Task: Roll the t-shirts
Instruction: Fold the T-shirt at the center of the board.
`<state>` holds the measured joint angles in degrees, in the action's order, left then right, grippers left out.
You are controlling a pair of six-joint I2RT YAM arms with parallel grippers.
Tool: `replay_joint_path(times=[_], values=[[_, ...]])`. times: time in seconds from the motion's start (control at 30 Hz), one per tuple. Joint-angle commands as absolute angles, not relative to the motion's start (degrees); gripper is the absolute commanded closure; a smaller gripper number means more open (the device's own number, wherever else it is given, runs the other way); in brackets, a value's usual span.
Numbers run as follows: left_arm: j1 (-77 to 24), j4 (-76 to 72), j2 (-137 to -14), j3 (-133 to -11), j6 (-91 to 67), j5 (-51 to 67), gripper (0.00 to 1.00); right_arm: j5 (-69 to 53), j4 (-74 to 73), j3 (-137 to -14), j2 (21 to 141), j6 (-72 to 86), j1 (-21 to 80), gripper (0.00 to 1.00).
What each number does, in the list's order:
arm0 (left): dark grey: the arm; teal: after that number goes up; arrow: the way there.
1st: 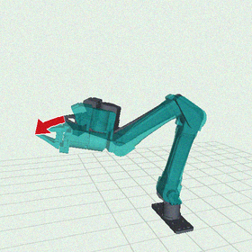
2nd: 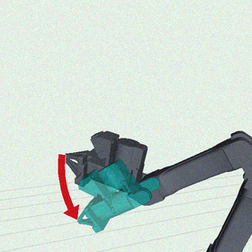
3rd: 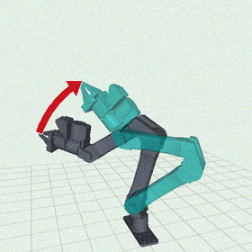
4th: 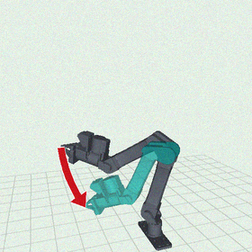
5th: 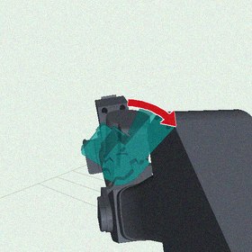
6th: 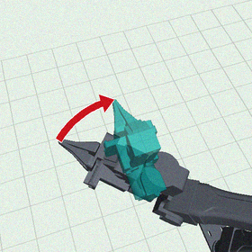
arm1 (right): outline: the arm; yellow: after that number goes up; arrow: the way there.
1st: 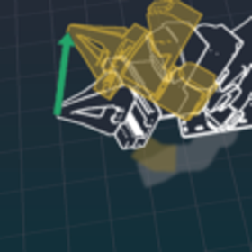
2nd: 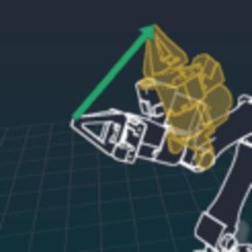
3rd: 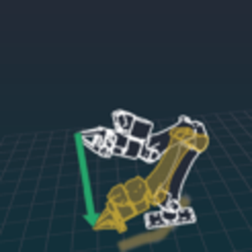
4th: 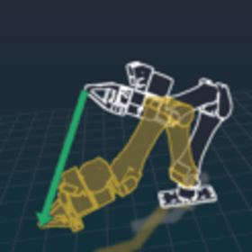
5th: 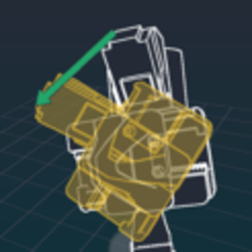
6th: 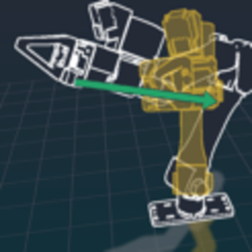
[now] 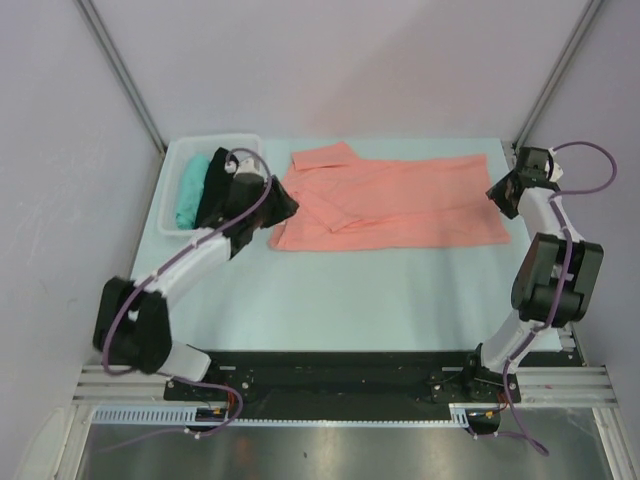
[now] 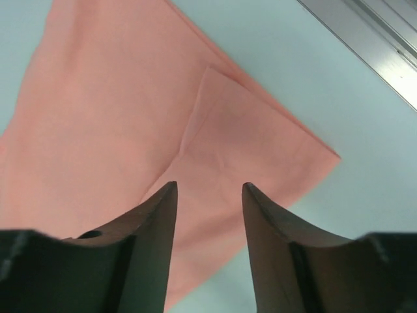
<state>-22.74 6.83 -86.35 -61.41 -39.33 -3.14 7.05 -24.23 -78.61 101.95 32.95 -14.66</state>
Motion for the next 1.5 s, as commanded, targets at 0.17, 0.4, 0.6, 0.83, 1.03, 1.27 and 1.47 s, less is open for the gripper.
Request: replay_joint_path(times=[0.17,0.4,0.6,0.83,1.03,1.27,1.47], values=[[-25.4,-1.3,-73.73,-39.2,-49.48,-7.82,0.48,3.69,-21.63,-60.22,85.35,36.21,-15.91,0.57],[-24.96,-6.85,-79.09,-39.2,-49.39,-10.63,0.52,-2.9,-16.7,-53.8,86.04,37.35,-20.48,0.58],[-23.91,-10.37,-85.59,-40.6,-50.54,-9.23,0.5,-3.69,-14.42,-53.0,87.01,37.79,-21.44,0.59],[-22.15,-7.3,-87.89,-41.84,-51.15,-12.48,0.5,-4.13,-12.48,-53.0,89.73,38.5,-21.88,0.61],[-20.31,-6.77,-89.65,-42.27,-50.01,-13.01,0.52,-4.31,-11.25,-53.0,92.55,38.58,-21.88,0.61],[-19.34,-6.77,-91.32,-42.1,-48.96,-13.18,0.53,-4.22,-10.64,-53.0,93.07,38.41,-22.24,0.61],[-16.26,-6.59,-91.06,-41.49,-48.6,-13.36,0.52,-4.22,-10.64,-53.0,93.43,38.06,-22.5,0.61]])
